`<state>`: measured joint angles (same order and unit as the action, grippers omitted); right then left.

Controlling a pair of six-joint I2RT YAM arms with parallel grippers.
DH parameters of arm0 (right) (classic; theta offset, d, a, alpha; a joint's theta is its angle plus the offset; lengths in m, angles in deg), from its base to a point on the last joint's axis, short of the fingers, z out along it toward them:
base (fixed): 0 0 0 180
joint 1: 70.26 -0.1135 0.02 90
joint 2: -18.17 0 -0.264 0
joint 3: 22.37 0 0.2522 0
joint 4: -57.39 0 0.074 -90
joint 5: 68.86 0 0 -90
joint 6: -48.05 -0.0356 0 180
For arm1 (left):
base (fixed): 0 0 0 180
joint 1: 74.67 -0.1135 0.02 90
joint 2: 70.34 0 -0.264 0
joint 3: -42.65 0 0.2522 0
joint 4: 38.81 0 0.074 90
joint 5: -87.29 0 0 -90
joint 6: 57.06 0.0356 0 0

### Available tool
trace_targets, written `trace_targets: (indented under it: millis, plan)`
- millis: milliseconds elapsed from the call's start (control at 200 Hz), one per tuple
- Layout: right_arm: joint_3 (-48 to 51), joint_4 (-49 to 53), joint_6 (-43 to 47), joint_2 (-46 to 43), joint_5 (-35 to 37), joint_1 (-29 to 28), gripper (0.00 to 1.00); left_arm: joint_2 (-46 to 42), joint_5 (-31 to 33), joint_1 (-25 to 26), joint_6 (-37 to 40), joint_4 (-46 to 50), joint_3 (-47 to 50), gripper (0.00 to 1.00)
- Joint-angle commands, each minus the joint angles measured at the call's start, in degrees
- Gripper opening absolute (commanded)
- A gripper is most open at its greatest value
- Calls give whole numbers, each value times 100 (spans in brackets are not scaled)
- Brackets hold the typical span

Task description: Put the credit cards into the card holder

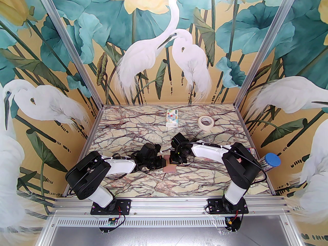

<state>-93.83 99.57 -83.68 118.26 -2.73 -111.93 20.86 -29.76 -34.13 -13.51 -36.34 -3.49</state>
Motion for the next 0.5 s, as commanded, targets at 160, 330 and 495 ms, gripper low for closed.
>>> trace_targets:
  millis: [160, 330, 495]
  plan:
    - [-43, 386, -9, 455, 422, -35, 0, 72, 182, 32, 119, 138, 3, 9]
    - [-115, 531, -10, 600, 541, -34, 0, 82, 187, 25, 129, 145, -5, 8]
    - [-123, 617, -40, 738, 656, -39, 0, 72, 186, 25, 137, 145, -5, 9]
